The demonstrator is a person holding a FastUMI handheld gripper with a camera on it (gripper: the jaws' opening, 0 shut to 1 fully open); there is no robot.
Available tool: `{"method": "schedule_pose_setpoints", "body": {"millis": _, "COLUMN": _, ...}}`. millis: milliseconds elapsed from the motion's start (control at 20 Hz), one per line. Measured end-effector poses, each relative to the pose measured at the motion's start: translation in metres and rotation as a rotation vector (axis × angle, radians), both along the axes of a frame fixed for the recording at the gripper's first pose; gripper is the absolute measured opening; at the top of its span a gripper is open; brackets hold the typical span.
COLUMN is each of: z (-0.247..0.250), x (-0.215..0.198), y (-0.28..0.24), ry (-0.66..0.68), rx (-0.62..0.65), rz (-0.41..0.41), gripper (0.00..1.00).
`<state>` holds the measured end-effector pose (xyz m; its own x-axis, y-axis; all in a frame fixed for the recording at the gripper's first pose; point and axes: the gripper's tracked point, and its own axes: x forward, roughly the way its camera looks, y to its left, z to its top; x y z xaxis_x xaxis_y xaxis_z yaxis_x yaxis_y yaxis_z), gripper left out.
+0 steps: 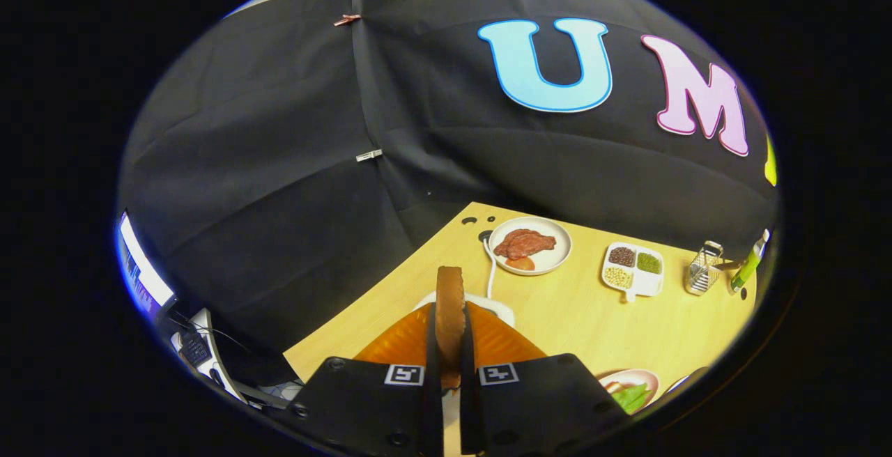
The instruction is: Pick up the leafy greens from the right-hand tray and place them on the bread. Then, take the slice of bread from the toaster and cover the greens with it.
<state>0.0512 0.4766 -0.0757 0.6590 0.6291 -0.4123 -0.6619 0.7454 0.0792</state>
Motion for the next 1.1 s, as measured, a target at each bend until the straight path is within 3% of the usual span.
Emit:
{"method": "schedule_pose_setpoints", "body": {"millis": 450, "z": -0.011, "x": 0.035, "y": -0.121, "ry": 0.013, "rx": -0.019, "rz": -0.157, "gripper": 0.11}}
{"method": "schedule_pose_setpoints", "body": {"millis": 1100, "z": -0.116, "x": 0.044, "y": -0.242, "ry": 0.287, "rx": 0.059, "rz": -0.241, "gripper": 0.11}}
